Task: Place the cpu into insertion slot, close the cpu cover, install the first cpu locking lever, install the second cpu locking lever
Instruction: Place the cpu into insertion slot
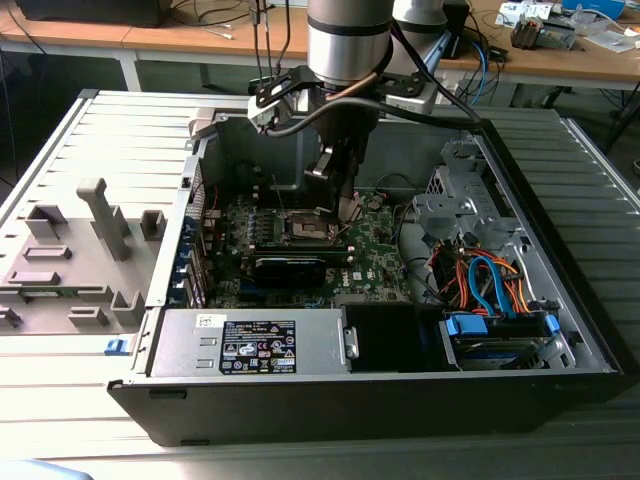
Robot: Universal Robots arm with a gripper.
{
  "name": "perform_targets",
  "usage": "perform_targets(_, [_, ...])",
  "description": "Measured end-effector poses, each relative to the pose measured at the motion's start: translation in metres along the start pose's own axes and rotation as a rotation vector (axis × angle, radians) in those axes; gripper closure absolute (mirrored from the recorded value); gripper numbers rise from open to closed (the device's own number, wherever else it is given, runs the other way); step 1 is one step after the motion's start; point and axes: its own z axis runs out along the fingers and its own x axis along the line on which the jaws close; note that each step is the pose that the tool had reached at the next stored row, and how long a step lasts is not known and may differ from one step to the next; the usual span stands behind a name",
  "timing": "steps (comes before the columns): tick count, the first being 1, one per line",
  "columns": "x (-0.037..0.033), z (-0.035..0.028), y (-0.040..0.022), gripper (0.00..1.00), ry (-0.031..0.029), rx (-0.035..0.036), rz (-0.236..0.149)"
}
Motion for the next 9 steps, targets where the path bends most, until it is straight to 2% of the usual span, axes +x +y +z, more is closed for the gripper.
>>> perform_targets(9, [0.0,0.0005,0.0,0.45,-0.0005,0.0003,0.007])
